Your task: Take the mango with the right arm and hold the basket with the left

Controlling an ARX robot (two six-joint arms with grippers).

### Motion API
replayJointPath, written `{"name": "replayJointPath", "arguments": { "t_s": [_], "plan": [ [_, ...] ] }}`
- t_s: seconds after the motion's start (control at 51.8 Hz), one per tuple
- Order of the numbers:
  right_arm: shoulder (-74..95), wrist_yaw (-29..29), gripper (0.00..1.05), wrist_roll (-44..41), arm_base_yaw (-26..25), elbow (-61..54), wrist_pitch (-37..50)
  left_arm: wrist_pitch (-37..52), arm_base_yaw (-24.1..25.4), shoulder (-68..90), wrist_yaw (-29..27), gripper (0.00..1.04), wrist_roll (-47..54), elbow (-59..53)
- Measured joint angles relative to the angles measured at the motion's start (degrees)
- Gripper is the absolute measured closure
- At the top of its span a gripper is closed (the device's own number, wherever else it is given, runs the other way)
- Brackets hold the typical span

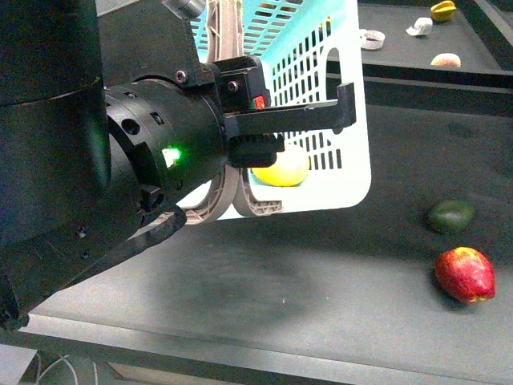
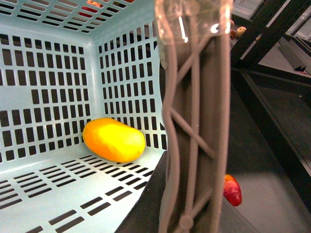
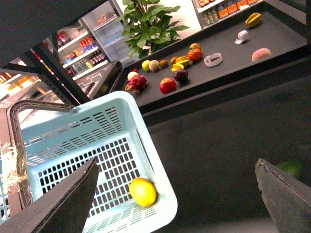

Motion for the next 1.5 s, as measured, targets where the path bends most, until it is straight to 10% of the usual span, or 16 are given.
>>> {"name": "replayJointPath", "arguments": {
  "t_s": [0.598, 0.868, 1.157, 1.505],
  "plan": [
    [-2.16, 1.29, 0.09, -1.88, 0.68, -0.48, -0.85, 0.00, 0.00, 0.00, -0.07, 0.99, 0.00, 0.00],
    [-7.91, -2.25, 0.54, -24.70, -3.91, -6.93, 5.29, 0.00, 0.00, 0.00, -0.07, 0.99, 0.02, 0.00],
    [-14.60, -11.08, 1.03, -27.58, -11.96, -9.92, 1.60, 0.00, 0.00, 0.00, -0.11, 0.99, 0.02, 0.00],
    [-21.66, -11.43, 1.03, -27.89, -13.49, -13.40, -1.49, 0.00, 0.00, 0.00, -0.07, 0.99, 0.02, 0.00]
  ]
}}
